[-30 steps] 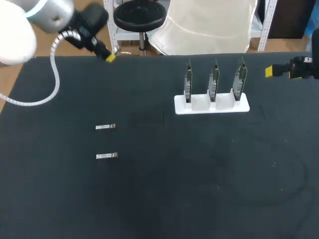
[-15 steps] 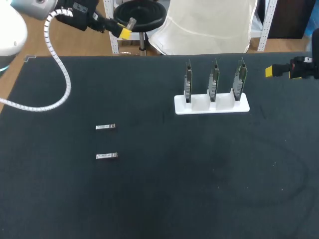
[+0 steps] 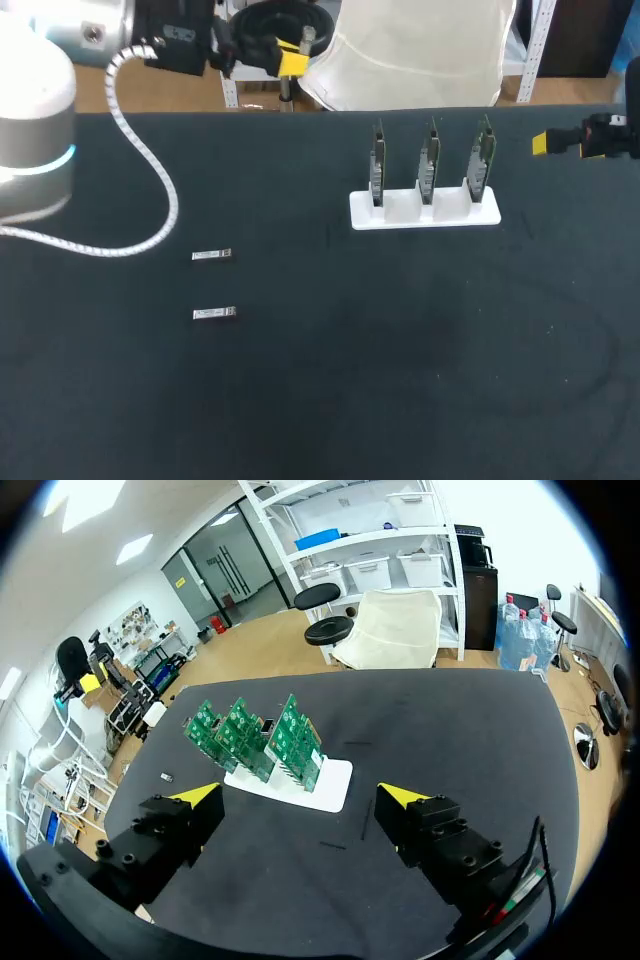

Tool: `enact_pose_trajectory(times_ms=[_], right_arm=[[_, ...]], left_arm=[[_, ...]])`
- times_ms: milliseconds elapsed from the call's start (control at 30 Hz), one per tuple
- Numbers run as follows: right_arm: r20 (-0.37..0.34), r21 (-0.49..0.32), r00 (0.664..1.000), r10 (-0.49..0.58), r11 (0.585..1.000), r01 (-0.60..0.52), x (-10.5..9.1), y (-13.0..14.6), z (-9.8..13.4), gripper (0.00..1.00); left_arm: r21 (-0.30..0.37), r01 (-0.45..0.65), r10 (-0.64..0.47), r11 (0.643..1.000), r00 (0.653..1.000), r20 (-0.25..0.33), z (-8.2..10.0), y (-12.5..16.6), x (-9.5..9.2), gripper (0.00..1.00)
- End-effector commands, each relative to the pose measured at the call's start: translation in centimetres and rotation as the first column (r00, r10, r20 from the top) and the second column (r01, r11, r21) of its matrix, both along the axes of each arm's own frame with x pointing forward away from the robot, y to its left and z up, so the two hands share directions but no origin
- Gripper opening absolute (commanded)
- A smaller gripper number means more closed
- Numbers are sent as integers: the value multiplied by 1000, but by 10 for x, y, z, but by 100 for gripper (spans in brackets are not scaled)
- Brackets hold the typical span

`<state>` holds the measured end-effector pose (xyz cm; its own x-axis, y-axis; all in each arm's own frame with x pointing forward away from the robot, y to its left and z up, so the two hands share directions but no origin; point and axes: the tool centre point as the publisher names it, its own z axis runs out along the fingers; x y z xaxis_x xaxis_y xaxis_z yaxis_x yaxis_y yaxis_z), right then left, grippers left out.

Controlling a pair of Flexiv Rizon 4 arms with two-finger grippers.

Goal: Pick up the optical module with the left hand, and insert it into the network port with the right hand.

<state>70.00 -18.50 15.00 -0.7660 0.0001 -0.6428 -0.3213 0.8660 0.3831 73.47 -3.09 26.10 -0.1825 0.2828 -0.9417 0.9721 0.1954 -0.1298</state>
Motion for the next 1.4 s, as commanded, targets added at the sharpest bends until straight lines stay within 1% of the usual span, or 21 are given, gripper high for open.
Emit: enact_pose_trajectory(times_ms=[33,200,300,433,567,700,900,1000,1167,1400], right_arm=[[0,0,1000,0,1000,0,0,0,0,100],[0,0,1000,0,1000,0,0,0,0,100],[0,0,1000,0,1000,0,0,0,0,100],[0,0,1000,0,1000,0,0,0,0,100],[0,0,1000,0,1000,0,0,0,0,100],[0,0,1000,0,1000,0,0,0,0,100],[0,0,1000,0,1000,0,0,0,0,100],[0,0,1000,0,1000,0,0,0,0,100],[0,0,1000,0,1000,0,0,0,0,100],[0,0,1000,0,1000,0,0,0,0,100]], left_arm=[[-175,2,7,985,999,52,-10,-18,5,0],[-199,47,-33,979,997,70,-13,-31,9,0],[-202,73,-58,977,995,78,-16,-38,12,0],[-208,84,-69,974,995,78,-20,-47,16,0],[-210,100,-81,972,992,100,-24,-55,15,0],[-213,95,-74,972,992,104,-31,-66,16,0],[-204,74,-54,976,993,101,-43,-75,22,0],[-188,53,-32,981,993,113,-48,-78,27,0],[-170,66,-43,983,989,139,-55,-82,30,0],[-171,90,-69,981,990,126,-58,-89,28,0]])
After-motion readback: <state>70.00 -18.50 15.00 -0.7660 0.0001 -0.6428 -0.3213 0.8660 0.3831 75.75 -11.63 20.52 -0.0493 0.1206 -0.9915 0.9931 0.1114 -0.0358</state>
